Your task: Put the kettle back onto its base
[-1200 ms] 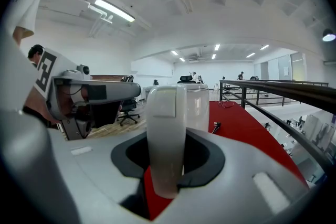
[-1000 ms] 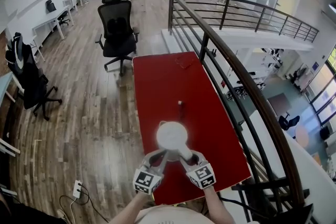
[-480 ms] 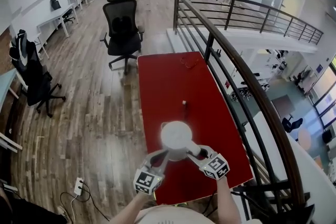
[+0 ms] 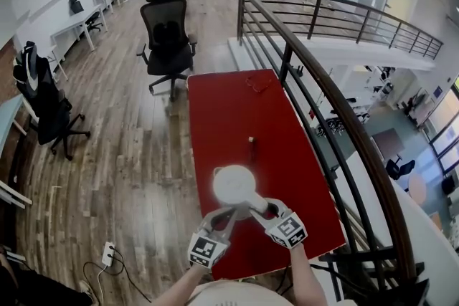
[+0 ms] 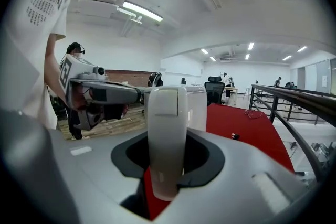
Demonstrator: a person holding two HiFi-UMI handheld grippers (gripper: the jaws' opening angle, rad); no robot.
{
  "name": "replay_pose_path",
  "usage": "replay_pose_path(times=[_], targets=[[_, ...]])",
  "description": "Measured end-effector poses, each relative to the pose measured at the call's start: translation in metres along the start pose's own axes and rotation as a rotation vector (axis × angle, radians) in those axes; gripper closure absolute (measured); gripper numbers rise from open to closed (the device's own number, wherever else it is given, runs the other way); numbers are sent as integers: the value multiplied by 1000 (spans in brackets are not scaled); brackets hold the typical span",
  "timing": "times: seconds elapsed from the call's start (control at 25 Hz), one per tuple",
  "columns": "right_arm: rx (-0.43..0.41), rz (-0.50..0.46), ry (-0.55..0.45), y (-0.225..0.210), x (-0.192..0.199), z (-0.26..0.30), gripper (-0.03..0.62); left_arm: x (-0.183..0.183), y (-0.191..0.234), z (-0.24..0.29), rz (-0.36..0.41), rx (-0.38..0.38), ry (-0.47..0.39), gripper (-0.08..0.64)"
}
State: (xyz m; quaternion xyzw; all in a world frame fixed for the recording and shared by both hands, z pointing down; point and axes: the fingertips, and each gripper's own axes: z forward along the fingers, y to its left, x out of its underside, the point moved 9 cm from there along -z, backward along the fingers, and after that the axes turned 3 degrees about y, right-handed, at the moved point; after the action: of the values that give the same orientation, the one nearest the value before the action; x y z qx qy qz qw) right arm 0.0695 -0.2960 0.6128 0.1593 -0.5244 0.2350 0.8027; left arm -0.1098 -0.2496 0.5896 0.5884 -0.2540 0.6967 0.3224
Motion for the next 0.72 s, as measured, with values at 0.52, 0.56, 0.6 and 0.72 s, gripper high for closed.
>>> replay_pose_path(times=[0.52,0.56,0.6,0.72], targets=[[222,155,-6,25,11,3,474,5,-13,9,-35,-74,40,554],[227,151,-5,30,14,2,474,5,-13,8,-37,-80,40,555],[233,147,-9,36,16,2,472,6,-14,6,-37,-85,41,555],[252,158,-30,41,21,1,472,8,-17,2,-35,-98,39,555]])
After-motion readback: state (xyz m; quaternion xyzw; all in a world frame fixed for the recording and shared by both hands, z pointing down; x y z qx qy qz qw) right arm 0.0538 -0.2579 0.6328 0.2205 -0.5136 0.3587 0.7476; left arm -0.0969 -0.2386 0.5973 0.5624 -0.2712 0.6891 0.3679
